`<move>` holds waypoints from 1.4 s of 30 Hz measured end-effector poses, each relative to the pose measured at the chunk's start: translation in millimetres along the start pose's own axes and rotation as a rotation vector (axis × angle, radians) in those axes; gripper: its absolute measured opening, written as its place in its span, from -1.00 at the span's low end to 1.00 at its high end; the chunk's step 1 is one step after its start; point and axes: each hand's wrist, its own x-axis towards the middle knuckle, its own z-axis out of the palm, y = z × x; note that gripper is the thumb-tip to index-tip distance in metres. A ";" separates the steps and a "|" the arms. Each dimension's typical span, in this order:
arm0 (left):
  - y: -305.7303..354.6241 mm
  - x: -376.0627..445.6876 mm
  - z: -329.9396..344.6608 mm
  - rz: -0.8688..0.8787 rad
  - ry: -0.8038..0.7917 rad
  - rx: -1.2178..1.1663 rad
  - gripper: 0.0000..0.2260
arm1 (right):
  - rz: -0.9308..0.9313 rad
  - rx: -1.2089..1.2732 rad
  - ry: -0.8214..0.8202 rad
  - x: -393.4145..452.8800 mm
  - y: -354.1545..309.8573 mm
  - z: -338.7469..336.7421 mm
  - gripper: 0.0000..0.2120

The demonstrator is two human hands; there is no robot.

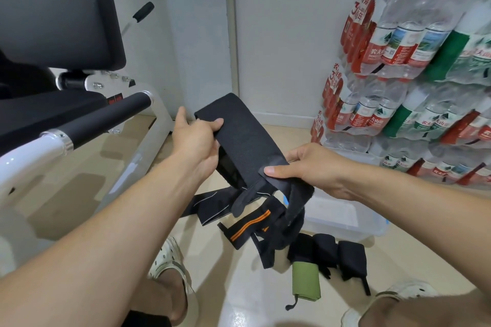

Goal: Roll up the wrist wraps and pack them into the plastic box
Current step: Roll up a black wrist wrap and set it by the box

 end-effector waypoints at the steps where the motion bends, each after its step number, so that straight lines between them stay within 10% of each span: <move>1: -0.9 -1.7 0.3 0.049 0.008 0.045 -0.12 | 0.009 -0.070 0.023 -0.1 -0.7 -1.3 -0.68; 6: -4.6 -6.1 4.4 0.243 0.039 0.260 -0.11 | 0.001 -0.178 0.082 3.8 -3.3 -2.1 -0.52; 15: -10.2 -2.7 0.2 0.027 -0.045 0.224 -0.07 | -0.077 0.069 0.012 -5.2 3.4 -1.1 -0.81; 21: 9.2 -11.3 2.3 -0.252 -0.097 0.093 -0.92 | -0.129 -0.118 -0.172 -12.8 0.3 -2.2 -0.85; 29: 9.5 -10.4 -0.5 -0.249 -0.146 0.295 -0.58 | -0.040 -0.372 -0.365 -4.5 19.8 -0.1 -0.60; 35: -0.9 -33.2 10.5 -0.047 -0.291 0.523 -0.19 | 0.105 0.313 -0.278 13.3 6.0 -21.8 -0.16; 42: -12.0 -40.1 6.4 -0.174 -0.602 0.666 -0.09 | 0.028 0.768 0.021 16.3 -5.0 -20.1 -0.61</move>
